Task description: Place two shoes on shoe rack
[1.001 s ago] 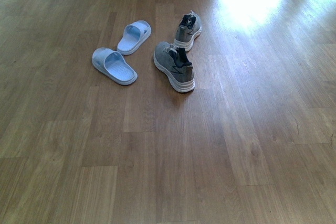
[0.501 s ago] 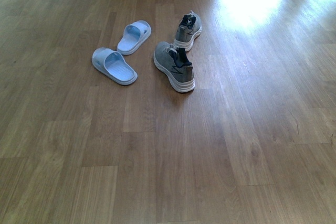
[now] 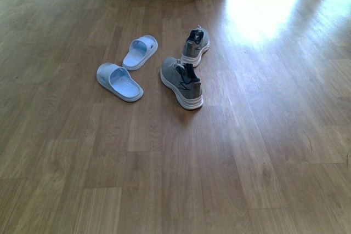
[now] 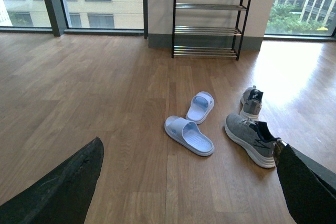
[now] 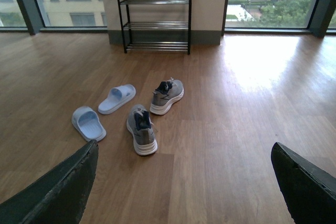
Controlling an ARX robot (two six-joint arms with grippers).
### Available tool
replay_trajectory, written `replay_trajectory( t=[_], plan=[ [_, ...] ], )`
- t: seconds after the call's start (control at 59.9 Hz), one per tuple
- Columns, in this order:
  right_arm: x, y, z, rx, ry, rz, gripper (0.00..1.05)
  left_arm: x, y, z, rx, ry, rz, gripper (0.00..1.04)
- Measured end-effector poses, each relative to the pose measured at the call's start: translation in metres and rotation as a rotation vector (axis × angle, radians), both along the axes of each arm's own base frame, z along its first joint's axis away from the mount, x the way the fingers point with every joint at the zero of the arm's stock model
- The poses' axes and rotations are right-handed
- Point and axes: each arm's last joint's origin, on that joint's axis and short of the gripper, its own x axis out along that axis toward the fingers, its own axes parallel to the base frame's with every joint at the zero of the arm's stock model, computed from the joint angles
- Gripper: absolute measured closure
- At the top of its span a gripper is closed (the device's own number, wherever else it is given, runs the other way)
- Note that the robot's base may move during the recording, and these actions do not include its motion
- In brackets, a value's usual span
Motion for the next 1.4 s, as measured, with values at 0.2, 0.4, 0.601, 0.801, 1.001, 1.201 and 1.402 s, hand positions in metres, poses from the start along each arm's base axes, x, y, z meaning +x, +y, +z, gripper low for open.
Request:
replay_trajectory(
  t=[0.2,0.4,0.601,0.801,1.001,1.201,1.402],
  plan=[
    [0.0000,0.0000,0.0000,0.000,0.000,0.000,0.09,0.0000,0.0000,0.0000,0.000,0.000,0.000,0.09],
    [0.0000,0.0000,0.0000,0.000,0.000,0.000,0.09,0.0000,0.0000,0.0000,0.000,0.000,0.000,0.09],
    [0.0000,0.0000,0.0000,0.000,0.000,0.000,0.09,0.0000,0.0000,0.0000,0.000,0.000,0.000,0.09],
    [0.0000,0.0000,0.0000,0.000,0.000,0.000,0.09,0.0000,0.0000,0.0000,0.000,0.000,0.000,0.09],
    [0.0000,0.0000,0.0000,0.000,0.000,0.000,0.09,0.0000,0.0000,0.0000,0.000,0.000,0.000,0.09],
    [0.0000,0.0000,0.0000,0.000,0.000,0.000,0.09,0.0000,0.0000,0.0000,0.000,0.000,0.000,0.09],
    [0.0000,0.0000,0.0000,0.000,0.000,0.000,0.09,0.0000,0.0000,0.0000,0.000,0.000,0.000,0.09]
  ],
)
